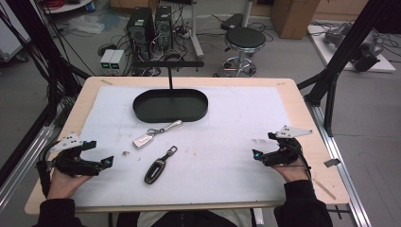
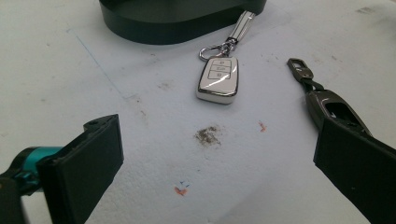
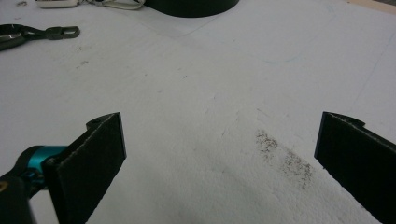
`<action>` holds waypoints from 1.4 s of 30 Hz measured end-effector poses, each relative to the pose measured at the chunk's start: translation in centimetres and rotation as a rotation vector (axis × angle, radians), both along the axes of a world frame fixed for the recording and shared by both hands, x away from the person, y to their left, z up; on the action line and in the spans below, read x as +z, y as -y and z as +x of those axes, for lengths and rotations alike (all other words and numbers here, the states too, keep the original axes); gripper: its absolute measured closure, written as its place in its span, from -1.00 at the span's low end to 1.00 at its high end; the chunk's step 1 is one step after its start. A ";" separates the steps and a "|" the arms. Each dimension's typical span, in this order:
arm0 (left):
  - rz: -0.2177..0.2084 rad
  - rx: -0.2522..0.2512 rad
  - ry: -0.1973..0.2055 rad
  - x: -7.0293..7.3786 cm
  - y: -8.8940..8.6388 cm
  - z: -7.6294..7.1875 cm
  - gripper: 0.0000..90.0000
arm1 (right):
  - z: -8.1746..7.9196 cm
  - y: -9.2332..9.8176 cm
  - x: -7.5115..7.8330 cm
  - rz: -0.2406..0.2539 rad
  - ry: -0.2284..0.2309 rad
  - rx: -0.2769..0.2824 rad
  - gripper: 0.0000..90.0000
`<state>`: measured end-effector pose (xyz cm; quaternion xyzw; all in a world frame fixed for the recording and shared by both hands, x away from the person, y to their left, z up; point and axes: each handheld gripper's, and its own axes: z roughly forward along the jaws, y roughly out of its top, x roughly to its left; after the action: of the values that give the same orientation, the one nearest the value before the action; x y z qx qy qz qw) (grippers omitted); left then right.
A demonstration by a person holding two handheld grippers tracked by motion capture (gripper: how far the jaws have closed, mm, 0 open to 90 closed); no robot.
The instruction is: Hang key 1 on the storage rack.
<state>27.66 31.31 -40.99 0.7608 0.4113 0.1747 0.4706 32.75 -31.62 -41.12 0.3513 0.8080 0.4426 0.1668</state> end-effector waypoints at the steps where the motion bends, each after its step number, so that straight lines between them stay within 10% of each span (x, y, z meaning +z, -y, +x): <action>1: 0.002 0.000 -0.001 0.0 0.0 0.0 -0.96 | 0.0 0.0 0.0 -0.002 0.002 -0.002 -0.97; 30: 0.088 -0.049 -0.035 0.5 2.5 1.6 -0.96 | 0.3 -0.6 -0.7 -0.048 -0.016 -0.019 -0.97; 42: 0.143 -0.116 -0.028 3.0 4.4 3.8 -0.96 | 0.4 -0.8 -0.4 -0.046 -0.002 -0.027 -0.97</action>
<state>31.43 26.92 -37.99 0.8174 0.3596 0.1655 0.4185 33.16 -30.84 -41.55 0.3585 0.8134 0.4211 0.1801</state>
